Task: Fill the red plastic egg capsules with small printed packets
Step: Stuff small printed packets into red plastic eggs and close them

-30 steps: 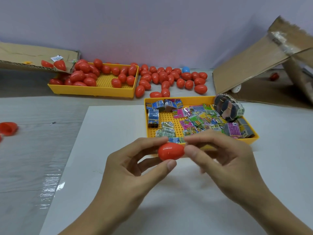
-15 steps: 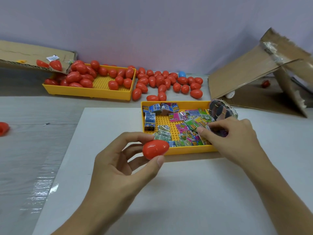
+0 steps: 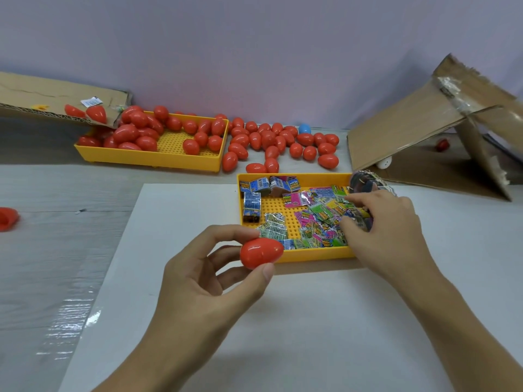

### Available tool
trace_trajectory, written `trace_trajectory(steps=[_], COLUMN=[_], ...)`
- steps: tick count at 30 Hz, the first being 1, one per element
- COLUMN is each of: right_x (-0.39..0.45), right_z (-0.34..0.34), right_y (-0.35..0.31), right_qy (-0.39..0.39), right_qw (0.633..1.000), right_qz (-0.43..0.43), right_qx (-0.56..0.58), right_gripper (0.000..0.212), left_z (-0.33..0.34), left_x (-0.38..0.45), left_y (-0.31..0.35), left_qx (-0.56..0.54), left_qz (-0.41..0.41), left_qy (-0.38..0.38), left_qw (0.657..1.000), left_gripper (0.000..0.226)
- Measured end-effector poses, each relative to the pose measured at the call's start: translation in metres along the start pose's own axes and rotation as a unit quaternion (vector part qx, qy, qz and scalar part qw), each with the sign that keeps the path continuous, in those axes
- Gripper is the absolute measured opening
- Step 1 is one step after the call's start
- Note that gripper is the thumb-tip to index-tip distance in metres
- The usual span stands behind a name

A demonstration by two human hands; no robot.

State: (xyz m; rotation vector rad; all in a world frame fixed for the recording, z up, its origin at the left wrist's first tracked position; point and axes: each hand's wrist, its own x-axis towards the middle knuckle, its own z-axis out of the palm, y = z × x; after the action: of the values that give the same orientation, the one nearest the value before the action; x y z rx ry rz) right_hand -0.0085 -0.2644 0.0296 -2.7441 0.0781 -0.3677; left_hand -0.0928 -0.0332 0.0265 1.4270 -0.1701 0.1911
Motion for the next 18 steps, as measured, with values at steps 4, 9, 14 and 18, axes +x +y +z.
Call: trace_trajectory(steps=[4,9,14,18], right_x=[0.012,0.042,0.045,0.034], right_z=[0.008,0.024,0.032,0.020], right_y=[-0.019,-0.046,-0.048,-0.037], right_qy=[-0.017,-0.091,-0.043,0.004], right_qw=[0.998,0.994,0.997,0.997], right_qz=[-0.061,-0.041,-0.052,-0.063], right_qx=[0.003,-0.037,-0.037,0.035], right_gripper=[0.041,0.051,0.019,0.019], left_z=[-0.001,-0.004,-0.007,-0.007], left_x=[0.001,0.001,0.002,0.003], left_y=[-0.003,-0.007,-0.008,-0.008], left_qx=[0.004,0.023,0.032,0.024], left_qz=[-0.007,0.002,0.003,0.004], left_qy=[-0.003,-0.004,-0.002,0.014], left_qw=[1.000,1.000,0.999,1.000], left_gripper=[0.032,0.027,0.028,0.026])
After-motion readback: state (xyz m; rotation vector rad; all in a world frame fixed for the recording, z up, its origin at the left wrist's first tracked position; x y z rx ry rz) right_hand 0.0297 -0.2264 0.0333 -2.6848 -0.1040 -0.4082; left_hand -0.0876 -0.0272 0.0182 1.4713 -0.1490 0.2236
